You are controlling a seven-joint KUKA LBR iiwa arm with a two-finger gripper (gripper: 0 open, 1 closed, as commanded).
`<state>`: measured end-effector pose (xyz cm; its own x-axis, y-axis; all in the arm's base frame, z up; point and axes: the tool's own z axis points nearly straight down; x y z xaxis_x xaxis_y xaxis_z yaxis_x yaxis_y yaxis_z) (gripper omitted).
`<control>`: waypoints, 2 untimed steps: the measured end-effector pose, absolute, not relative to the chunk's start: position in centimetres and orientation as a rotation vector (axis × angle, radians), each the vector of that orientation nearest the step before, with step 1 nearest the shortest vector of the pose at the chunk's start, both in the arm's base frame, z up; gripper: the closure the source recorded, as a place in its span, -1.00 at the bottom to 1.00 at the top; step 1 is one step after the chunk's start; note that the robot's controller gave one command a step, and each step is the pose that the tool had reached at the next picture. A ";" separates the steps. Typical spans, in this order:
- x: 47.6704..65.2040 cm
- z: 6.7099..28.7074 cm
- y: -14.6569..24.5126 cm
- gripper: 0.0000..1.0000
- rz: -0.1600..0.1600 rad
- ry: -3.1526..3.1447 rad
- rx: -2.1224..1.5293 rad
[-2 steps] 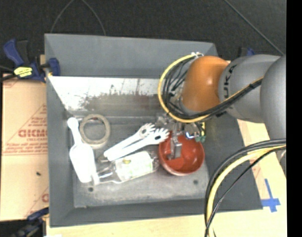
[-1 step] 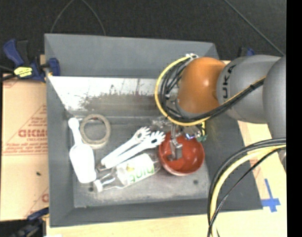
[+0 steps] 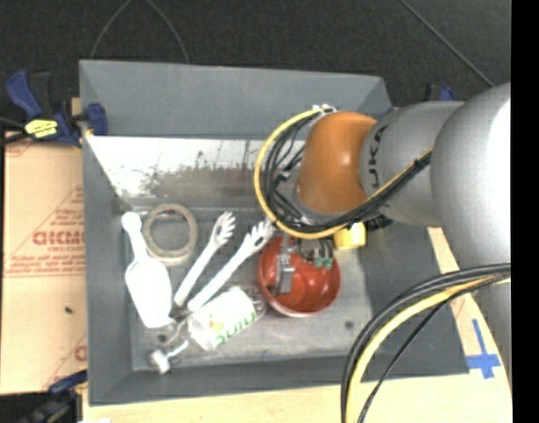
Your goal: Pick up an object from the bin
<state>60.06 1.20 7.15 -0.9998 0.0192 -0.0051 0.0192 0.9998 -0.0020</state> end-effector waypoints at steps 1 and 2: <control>61.9 7.3 -2.6 -1.00 -0.007 3.081 -0.561; 60.5 7.6 0.8 1.00 -0.008 3.127 -0.007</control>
Offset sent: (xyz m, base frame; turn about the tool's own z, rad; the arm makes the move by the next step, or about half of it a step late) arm 0.0009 -0.0012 -0.0001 -0.0215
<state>60.51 0.80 7.62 -0.9999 -0.0047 -0.0148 -0.0046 1.0000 -0.0051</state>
